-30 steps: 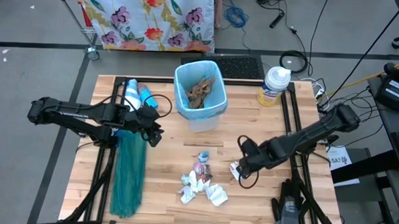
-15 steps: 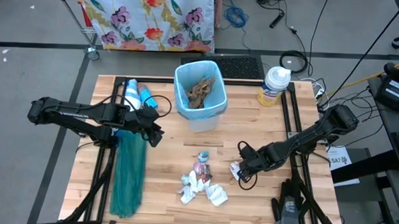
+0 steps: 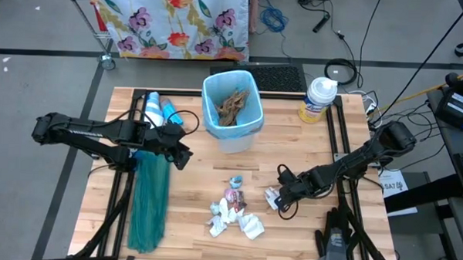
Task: Place trash/remove bag and relplace
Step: Put the white paper into the trash bin
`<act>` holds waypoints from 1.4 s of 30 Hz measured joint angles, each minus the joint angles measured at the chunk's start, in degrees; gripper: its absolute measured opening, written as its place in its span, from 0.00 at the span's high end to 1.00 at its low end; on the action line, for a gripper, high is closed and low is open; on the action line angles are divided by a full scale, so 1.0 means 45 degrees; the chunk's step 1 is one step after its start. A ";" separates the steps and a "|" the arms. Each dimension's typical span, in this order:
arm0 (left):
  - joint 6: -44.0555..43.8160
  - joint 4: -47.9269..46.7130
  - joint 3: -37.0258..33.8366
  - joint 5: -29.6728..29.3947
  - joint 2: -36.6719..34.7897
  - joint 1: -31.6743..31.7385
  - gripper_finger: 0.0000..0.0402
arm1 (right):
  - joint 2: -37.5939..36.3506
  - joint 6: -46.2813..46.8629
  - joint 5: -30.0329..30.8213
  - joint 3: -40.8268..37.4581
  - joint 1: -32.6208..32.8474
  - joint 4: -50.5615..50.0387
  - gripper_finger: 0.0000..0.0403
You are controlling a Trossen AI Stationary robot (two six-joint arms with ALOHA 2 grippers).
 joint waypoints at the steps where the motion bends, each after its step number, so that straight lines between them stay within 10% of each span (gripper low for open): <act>1: 0.0000 0.0049 0.0000 0.0000 0.0000 0.0000 0.66 | 0.0018 -0.0128 -0.0021 0.0004 0.0000 0.0197 0.82; 5: 0.0000 0.0167 0.0000 -0.0019 0.0000 0.0000 0.66 | 0.0019 -0.0447 -0.0058 0.0010 0.0010 0.0763 0.98; 28: 0.0018 0.0498 0.0000 -0.0102 0.0003 0.0000 0.66 | -0.0034 -0.2550 0.0348 0.3483 -0.0019 -0.3134 0.99; 42: 0.0001 0.0483 0.0000 0.0003 0.0000 0.0000 0.66 | -0.0010 -0.6422 0.1753 0.3487 0.0006 -0.2538 0.44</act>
